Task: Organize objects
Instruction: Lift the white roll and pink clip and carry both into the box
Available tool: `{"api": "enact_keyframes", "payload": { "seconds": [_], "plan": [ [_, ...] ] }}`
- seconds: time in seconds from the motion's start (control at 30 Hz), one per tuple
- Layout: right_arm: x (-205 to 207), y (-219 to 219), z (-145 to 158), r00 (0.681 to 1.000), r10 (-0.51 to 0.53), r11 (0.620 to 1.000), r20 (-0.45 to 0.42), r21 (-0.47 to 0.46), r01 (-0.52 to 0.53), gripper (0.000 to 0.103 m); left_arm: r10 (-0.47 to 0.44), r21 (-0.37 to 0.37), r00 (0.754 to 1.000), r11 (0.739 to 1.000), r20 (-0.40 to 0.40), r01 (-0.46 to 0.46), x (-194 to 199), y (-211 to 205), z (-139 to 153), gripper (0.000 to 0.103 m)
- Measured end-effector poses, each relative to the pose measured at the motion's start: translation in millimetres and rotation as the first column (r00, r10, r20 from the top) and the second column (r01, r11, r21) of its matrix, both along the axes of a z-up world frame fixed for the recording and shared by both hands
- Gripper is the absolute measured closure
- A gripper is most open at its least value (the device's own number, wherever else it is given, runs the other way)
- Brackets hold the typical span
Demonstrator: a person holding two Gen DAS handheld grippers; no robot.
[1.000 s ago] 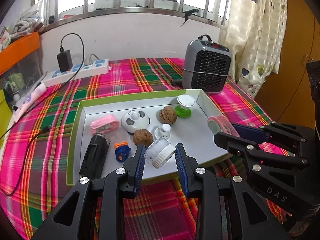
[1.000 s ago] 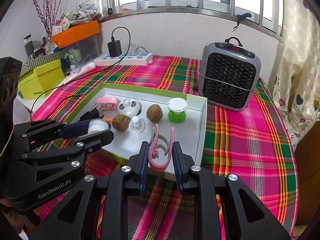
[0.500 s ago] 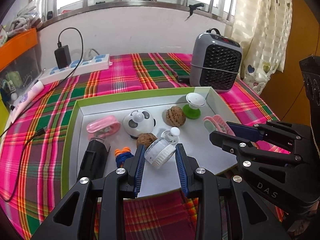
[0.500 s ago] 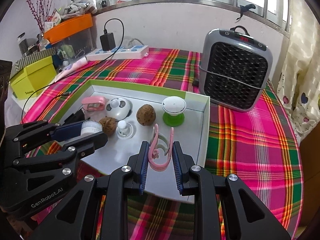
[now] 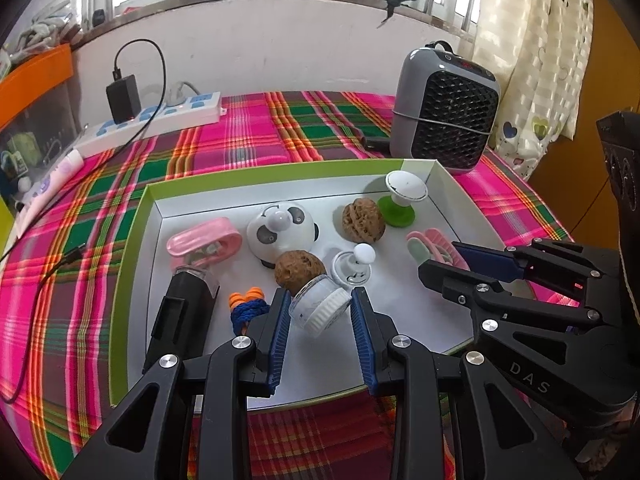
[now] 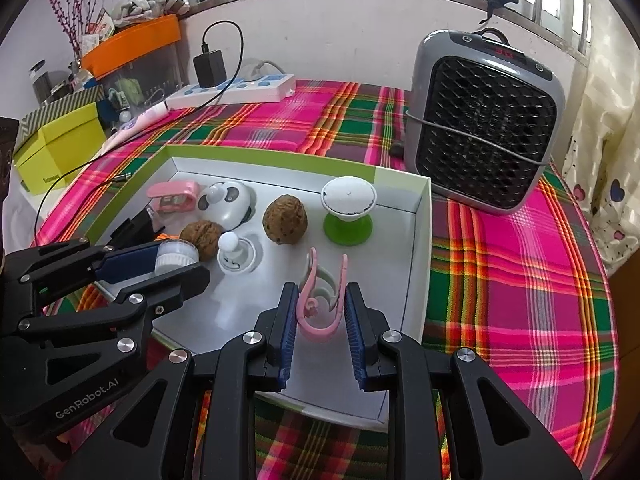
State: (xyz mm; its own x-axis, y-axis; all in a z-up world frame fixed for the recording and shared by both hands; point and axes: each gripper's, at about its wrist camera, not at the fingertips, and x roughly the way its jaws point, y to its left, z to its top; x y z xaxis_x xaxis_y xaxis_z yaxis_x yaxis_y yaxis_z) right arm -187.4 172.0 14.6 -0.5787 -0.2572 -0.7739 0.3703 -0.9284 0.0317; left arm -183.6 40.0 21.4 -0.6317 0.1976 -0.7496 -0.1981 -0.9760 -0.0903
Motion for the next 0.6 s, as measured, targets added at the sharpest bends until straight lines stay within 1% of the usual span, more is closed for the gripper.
{"api": "enact_keyframes", "payload": {
  "seconds": [0.6],
  "plan": [
    [-1.7,-3.2,-2.8,1.000,0.014,1.000,-0.008,0.009,-0.014,0.079,0.011,0.000,1.000,1.000,0.008,-0.011,-3.8,-1.9,-3.1,0.074]
  ]
}}
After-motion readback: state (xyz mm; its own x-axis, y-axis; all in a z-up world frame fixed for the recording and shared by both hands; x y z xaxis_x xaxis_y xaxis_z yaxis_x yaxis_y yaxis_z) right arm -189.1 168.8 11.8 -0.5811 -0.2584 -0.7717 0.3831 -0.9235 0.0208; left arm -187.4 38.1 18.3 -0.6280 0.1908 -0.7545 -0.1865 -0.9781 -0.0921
